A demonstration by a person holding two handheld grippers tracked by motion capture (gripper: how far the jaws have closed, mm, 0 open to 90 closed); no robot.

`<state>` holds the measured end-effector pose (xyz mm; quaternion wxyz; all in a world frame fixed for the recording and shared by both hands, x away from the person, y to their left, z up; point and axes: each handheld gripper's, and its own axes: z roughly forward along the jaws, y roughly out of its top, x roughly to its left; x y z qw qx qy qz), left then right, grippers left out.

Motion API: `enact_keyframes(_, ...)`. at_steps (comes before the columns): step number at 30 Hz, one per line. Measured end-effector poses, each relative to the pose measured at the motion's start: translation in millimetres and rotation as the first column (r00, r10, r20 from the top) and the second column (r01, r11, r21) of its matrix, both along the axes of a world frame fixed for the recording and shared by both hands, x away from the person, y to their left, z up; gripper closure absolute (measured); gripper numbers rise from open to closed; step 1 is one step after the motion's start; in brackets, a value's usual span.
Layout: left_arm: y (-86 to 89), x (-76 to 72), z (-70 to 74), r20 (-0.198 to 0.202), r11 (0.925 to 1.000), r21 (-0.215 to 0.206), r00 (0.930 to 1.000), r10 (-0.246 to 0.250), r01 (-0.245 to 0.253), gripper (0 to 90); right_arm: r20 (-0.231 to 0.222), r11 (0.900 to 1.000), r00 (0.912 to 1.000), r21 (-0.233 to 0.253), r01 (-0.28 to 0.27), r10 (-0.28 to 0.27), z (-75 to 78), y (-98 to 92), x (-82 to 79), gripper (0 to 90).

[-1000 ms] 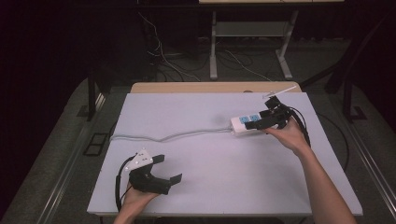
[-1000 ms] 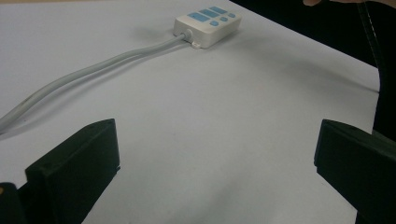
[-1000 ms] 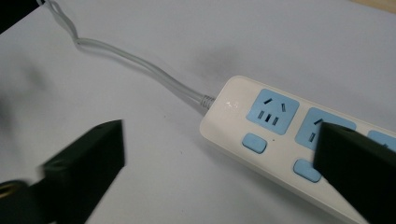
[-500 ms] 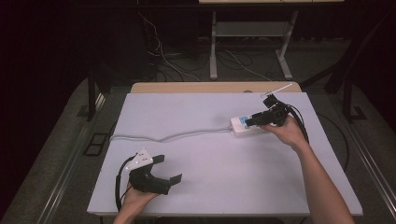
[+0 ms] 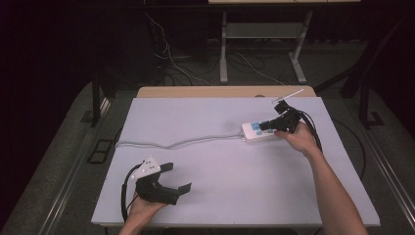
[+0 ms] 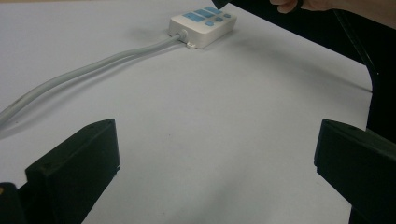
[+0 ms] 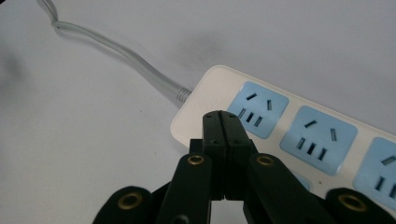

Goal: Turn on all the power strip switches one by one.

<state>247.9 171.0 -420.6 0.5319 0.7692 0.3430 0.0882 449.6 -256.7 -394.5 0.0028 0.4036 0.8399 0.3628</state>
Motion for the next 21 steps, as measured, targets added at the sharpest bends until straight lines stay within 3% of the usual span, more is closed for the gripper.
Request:
enact_keyframes(8, 1.0, 0.2, -0.1, 0.0, 1.0, 0.0, 1.0, 0.003, -0.003, 0.0, 0.005, 1.0, 1.0, -0.009, -0.003, 0.003, -7.3, 5.4, 4.6, 89.8)
enact_keyframes(21, 1.5, 0.7, -0.2, 0.002, 1.0, 0.005, 1.0, 0.004, -0.004, 0.0, -0.038, 1.0, 0.9993, -0.021, -0.001, 0.0, -18.6, 4.0, 10.1, 89.8)
